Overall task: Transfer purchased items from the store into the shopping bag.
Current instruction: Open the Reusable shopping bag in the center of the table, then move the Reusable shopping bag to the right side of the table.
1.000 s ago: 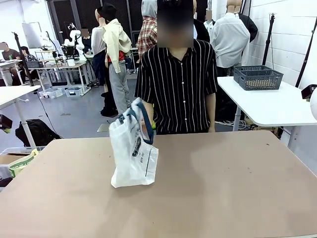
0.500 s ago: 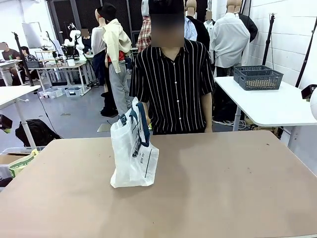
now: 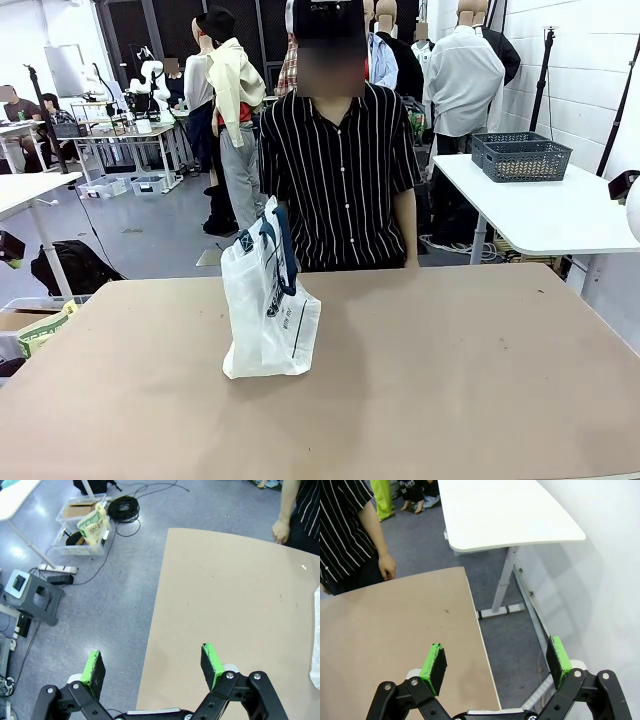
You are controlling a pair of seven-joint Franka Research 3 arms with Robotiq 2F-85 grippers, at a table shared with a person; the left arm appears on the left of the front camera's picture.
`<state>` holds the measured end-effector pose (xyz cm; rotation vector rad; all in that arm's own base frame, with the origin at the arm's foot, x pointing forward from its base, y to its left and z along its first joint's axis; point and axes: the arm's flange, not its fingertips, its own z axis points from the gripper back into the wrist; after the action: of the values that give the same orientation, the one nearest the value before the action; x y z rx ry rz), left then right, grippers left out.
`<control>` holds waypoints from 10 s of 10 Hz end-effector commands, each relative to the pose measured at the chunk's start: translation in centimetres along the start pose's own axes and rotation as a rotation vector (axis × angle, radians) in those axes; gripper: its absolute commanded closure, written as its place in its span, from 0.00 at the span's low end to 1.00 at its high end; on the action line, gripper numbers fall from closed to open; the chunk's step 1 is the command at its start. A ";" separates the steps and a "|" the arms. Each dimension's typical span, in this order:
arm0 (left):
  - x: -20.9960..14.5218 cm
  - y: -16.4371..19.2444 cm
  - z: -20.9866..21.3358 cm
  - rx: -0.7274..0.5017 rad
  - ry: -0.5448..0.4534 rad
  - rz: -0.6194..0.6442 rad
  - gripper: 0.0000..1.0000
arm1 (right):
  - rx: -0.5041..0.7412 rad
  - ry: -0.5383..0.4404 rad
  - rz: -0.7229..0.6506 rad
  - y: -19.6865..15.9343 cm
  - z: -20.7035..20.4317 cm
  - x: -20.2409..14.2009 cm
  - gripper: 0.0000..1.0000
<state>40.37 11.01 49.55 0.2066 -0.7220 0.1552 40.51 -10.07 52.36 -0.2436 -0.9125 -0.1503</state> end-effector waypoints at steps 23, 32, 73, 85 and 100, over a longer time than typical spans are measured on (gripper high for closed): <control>11.6 -31.5 3.5 -0.804 -0.033 -0.237 0.00 | 0.579 0.079 0.264 33.7 8.3 5.5 0.00; 12.5 -34.4 0.1 -0.830 0.156 -0.265 0.00 | 0.651 0.309 0.231 50.0 10.3 3.2 0.00; 4.2 -23.4 -0.5 -0.549 0.315 -0.119 1.00 | 0.524 0.414 0.565 52.2 5.1 -1.3 1.00; 3.6 -23.5 -0.9 -0.566 0.302 -0.124 1.00 | 0.534 0.408 0.544 52.1 5.2 -2.0 1.00; 3.6 -23.5 -0.9 -0.566 0.302 -0.124 1.00 | 0.534 0.408 0.544 52.1 5.2 -2.0 1.00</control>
<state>48.60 -11.31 47.97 -0.3082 -0.4206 -0.1386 47.39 41.59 46.50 0.0456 -0.4342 0.5336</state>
